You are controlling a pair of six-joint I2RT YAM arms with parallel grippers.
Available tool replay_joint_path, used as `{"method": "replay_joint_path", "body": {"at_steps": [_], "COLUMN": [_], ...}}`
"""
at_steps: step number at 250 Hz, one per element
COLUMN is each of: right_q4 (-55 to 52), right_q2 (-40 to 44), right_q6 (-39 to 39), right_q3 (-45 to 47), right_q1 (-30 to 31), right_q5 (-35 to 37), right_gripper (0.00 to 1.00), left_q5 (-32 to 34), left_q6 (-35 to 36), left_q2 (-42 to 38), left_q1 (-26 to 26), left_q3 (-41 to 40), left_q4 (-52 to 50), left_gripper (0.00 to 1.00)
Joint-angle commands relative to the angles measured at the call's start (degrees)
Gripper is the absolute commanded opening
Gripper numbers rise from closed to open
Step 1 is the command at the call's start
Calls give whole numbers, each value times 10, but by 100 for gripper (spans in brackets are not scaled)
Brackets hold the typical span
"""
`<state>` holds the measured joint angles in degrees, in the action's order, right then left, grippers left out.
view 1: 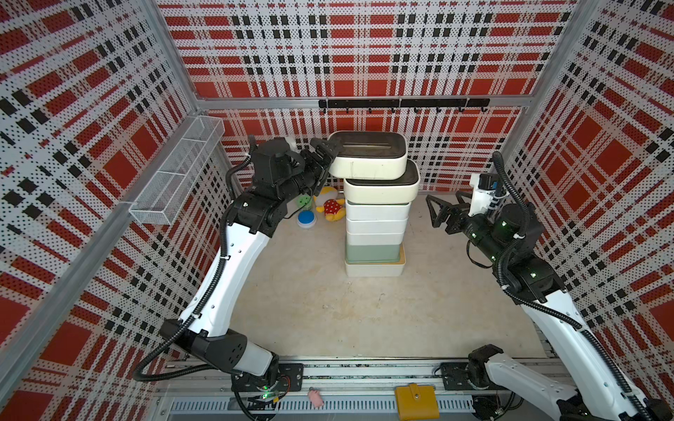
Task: Stack the tissue boxes
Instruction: Adjust the tissue box on the tissue box.
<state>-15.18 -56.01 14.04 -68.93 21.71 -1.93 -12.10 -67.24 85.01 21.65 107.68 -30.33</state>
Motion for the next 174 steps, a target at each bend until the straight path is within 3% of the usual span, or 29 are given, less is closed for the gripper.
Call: {"method": "replay_joint_path", "body": {"at_steps": [1, 97, 149, 174], "right_q4": [21, -43, -84, -90], "right_q2": [-5, -61, -114, -140], "right_q6": [8, 48, 87, 108], "right_q3": [-28, -133, -220, -261], "right_q1": [-2, -3, -3, -2], "right_q5": [-11, -20, -58, -83], "right_gripper": [100, 100, 100, 100], "left_q5": [-11, 5, -9, -37], "left_q6": [14, 55, 168, 211], "left_q2": [-16, -54, -21, 2], "left_q1": [-8, -39, -35, -58], "left_q3": [3, -8, 64, 98], "left_q4": [9, -19, -55, -65], "left_gripper": [99, 99, 100, 99]}}
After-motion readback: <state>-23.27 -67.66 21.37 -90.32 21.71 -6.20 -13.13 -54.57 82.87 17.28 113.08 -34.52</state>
